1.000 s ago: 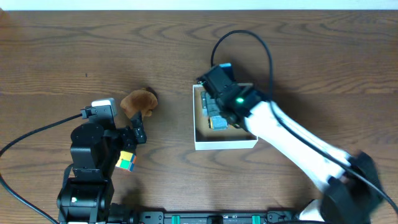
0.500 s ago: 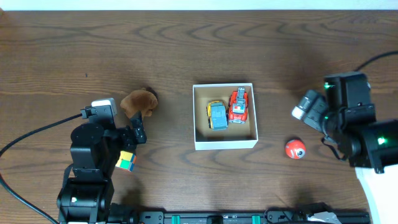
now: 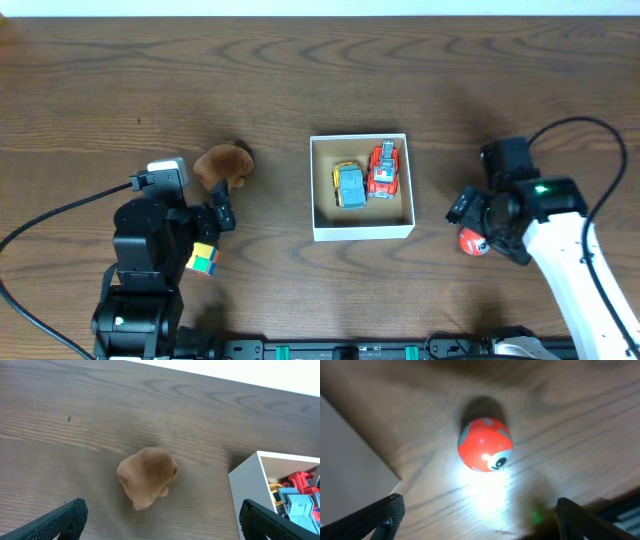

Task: Pack container
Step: 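Move the right gripper over the red ball and grasp it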

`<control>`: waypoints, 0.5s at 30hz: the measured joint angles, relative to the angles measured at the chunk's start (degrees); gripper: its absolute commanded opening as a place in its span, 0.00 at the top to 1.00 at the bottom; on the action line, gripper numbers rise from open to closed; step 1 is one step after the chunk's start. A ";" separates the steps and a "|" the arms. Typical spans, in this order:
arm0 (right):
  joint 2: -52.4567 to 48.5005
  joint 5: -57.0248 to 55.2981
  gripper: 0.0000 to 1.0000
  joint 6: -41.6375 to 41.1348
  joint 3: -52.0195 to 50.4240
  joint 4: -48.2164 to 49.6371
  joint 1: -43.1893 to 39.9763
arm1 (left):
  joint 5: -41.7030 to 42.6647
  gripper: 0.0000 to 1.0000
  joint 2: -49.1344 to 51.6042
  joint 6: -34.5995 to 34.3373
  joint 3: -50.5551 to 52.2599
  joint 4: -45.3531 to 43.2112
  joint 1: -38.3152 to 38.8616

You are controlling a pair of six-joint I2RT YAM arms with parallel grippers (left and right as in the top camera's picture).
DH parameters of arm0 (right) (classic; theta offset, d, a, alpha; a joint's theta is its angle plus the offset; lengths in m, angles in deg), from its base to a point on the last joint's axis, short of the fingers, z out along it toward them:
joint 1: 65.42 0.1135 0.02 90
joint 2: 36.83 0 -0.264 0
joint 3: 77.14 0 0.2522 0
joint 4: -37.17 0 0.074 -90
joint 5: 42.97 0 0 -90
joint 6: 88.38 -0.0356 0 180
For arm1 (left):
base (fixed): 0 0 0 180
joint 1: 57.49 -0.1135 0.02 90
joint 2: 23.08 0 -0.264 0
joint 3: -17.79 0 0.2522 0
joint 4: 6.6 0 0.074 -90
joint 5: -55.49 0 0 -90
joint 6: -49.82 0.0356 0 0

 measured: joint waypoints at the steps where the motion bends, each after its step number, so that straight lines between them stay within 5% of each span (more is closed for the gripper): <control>1: -0.33 0.26 0.01 0.00 -1.55 1.53 0.00 | -0.02 0.02 0.00 0.00 0.00 0.00 0.00; 15: -9.09 1.29 0.01 0.00 -6.45 11.50 0.00 | 0.00 0.02 0.00 0.00 0.00 0.02 0.00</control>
